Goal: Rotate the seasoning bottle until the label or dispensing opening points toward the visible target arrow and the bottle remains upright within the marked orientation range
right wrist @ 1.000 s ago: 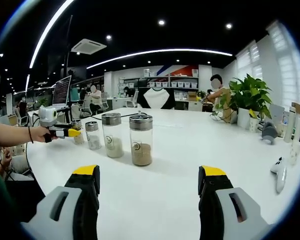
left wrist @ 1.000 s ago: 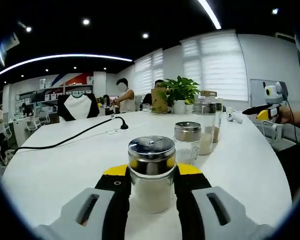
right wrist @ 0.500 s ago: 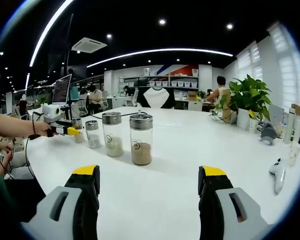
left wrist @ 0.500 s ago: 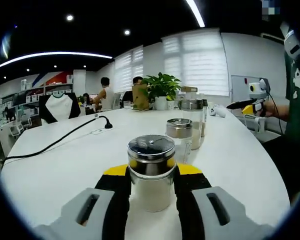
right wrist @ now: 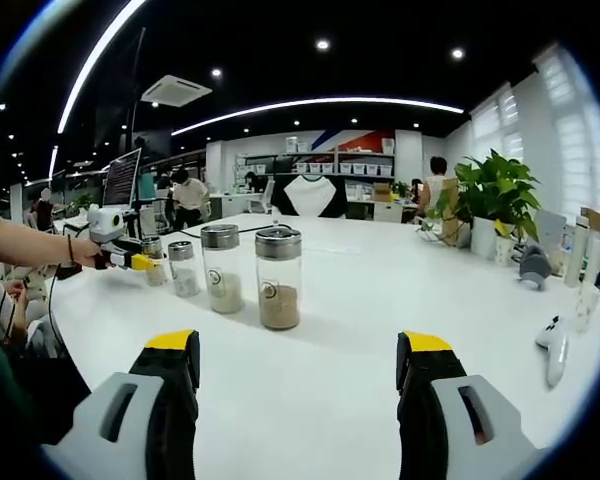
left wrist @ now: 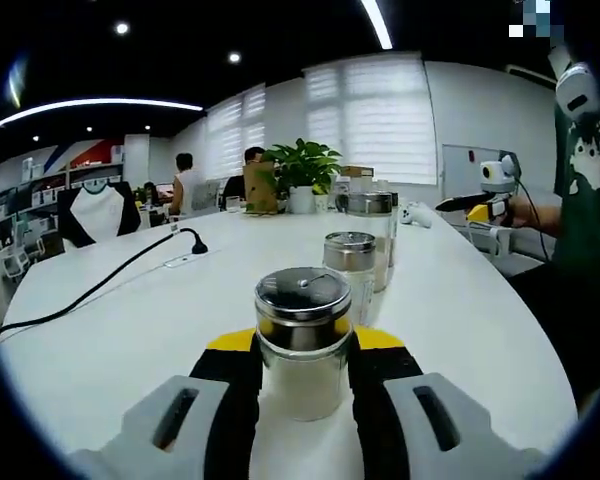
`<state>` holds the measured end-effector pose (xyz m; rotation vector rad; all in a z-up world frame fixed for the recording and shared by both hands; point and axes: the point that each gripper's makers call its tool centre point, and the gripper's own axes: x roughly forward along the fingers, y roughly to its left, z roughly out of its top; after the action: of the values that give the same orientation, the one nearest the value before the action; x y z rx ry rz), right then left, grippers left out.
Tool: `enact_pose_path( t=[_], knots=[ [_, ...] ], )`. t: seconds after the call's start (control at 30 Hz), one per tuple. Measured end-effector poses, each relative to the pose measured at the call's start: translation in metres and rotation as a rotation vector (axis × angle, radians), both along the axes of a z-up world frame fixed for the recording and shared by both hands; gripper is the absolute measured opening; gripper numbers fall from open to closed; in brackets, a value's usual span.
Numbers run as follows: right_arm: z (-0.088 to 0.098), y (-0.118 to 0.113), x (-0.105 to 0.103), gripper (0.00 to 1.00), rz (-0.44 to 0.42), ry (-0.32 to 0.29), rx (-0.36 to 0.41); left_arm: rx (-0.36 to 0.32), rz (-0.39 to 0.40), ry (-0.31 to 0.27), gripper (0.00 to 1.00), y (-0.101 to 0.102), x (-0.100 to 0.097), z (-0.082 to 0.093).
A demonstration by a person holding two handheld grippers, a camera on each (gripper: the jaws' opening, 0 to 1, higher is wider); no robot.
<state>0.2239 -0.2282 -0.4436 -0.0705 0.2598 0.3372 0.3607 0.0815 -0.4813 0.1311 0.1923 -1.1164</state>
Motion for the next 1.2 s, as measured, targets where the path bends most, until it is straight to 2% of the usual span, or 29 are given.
enact_pose_path(
  t=[0.1,0.13,0.17,0.23,0.33,0.4,0.53,0.6,0.63,0.73,0.87,1.0,1.07,1.2],
  knots=[
    [0.0,-0.001,0.0,0.82,-0.001,0.002,-0.002,-0.004,0.0,0.002,0.35,0.0,0.0,0.0],
    [-0.001,-0.001,0.0,0.82,-0.001,0.003,-0.003,-0.01,0.004,0.013,0.36,0.0,0.0,0.0],
    [0.0,-0.001,0.0,0.82,0.0,0.001,-0.002,-0.027,0.029,0.049,0.36,0.001,0.0,-0.001],
    [0.001,-0.002,0.001,0.82,-0.002,-0.003,-0.001,-0.02,0.03,0.032,0.37,0.002,0.0,-0.001],
    [0.001,-0.002,0.002,0.82,-0.001,-0.006,0.0,0.002,0.049,0.028,0.52,0.003,-0.005,-0.005],
    [0.001,-0.001,0.003,0.82,0.001,-0.006,0.0,-0.034,0.096,0.028,0.57,0.007,-0.005,-0.001],
    [-0.001,0.0,0.002,0.82,0.002,-0.002,0.005,-0.078,0.219,0.01,0.59,0.016,-0.004,0.006],
    [-0.002,0.001,0.002,0.82,0.003,0.002,0.004,-0.077,0.26,-0.012,0.6,0.018,-0.004,0.008],
    [-0.003,0.001,0.002,0.82,0.003,0.003,0.005,-0.074,0.249,-0.005,0.62,0.014,-0.01,0.007],
    [-0.004,0.002,0.003,0.82,0.009,0.007,0.005,-0.061,0.317,-0.001,0.62,0.014,-0.011,0.004],
    [-0.003,0.003,0.004,0.82,0.008,0.001,0.012,-0.064,0.47,-0.004,0.62,0.019,-0.009,0.005],
    [-0.004,0.005,0.003,0.82,0.014,0.004,0.01,-0.052,0.584,-0.033,0.61,0.022,-0.009,0.008],
    [-0.005,0.005,0.002,0.82,0.015,0.007,0.01,-0.079,0.621,-0.029,0.61,0.019,-0.011,0.011],
    [-0.005,0.004,0.002,0.82,0.01,0.007,0.013,-0.043,0.693,-0.058,0.58,0.017,-0.011,0.011]
  ],
)
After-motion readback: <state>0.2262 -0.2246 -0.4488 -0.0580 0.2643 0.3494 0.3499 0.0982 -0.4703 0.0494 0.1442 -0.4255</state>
